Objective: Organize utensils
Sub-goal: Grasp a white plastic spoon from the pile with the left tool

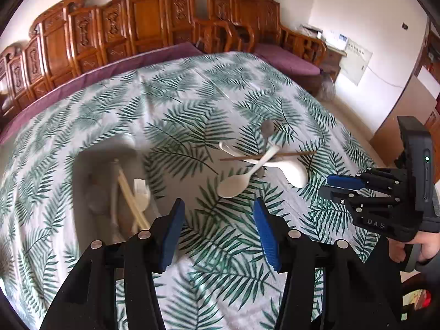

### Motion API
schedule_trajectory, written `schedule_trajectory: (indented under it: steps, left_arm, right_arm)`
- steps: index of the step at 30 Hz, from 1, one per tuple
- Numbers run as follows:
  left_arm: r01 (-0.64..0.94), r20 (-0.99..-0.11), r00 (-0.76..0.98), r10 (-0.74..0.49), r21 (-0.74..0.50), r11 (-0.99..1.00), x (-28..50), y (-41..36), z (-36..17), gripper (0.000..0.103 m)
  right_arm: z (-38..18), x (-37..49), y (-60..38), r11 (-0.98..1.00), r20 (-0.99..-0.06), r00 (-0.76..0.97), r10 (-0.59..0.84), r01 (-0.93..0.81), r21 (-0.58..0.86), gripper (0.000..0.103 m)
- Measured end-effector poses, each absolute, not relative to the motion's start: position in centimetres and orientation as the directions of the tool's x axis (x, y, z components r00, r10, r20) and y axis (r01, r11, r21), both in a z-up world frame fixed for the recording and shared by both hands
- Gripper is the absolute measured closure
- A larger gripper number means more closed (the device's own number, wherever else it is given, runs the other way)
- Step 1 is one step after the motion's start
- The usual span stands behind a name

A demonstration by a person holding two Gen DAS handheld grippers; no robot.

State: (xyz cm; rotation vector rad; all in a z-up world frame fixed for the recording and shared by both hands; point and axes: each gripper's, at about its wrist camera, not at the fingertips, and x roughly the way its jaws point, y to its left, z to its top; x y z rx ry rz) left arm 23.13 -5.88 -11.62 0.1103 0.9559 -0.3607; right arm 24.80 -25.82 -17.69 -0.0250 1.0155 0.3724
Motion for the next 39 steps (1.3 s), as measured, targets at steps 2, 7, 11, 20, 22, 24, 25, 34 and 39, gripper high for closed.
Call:
schedule_trajectory:
  steps: [2,7,11,20,22,24,25,34,39]
  left_arm:
    - [0.365,-0.824,0.505,-0.256,-0.065,0.929,23.7,-6.8,-12.3,0.046]
    - [0.397,-0.858,0.459,-0.230,-0.033,0.917,25.3,-9.2,-14.4,0.046]
    - [0.416,-0.879,0.431,-0.206,-0.009,0.909,26.6,-10.7,-15.8,0.046]
    - [0.461,-0.906,0.392,-0.162,0.041,0.886,29.3,-13.9,-18.6,0.047]
    - [0.466,-0.908,0.388,-0.155,0.048,0.884,29.8,-14.3,-19.0,0.050]
    - [0.472,-0.911,0.388,-0.142,0.064,0.879,30.3,-14.8,-19.3,0.051]
    - [0.477,-0.912,0.386,-0.135,0.072,0.876,30.6,-15.0,-19.6,0.053]
    - [0.500,-0.929,0.354,-0.109,0.090,0.861,32.2,-15.9,-21.1,0.073]
    - [0.508,-0.935,0.334,-0.116,0.075,0.858,32.8,-16.1,-21.4,0.076]
  right_arm:
    - [-18.2,24.8,-26.4,0.939,-0.833,0.471,0.291,-0.307,0.154,0.073]
    - [-19.6,25.1,-28.2,0.943,-0.828,0.473,0.300,-0.275,0.185,0.073]
    - [-20.5,25.2,-29.2,0.946,-0.827,0.475,0.302,-0.253,0.201,0.073]
    - [-21.5,25.4,-30.9,0.949,-0.822,0.482,0.303,-0.230,0.214,0.073]
    - [-21.6,25.4,-31.0,0.948,-0.821,0.480,0.308,-0.229,0.222,0.073]
    - [-21.7,25.5,-30.7,0.946,-0.823,0.475,0.311,-0.239,0.220,0.073]
    - [-21.7,25.5,-30.6,0.945,-0.824,0.475,0.311,-0.245,0.215,0.073]
    - [-21.5,25.2,-29.9,0.939,-0.820,0.473,0.323,-0.267,0.216,0.073]
    - [-21.4,25.2,-30.2,0.941,-0.819,0.477,0.320,-0.260,0.216,0.073]
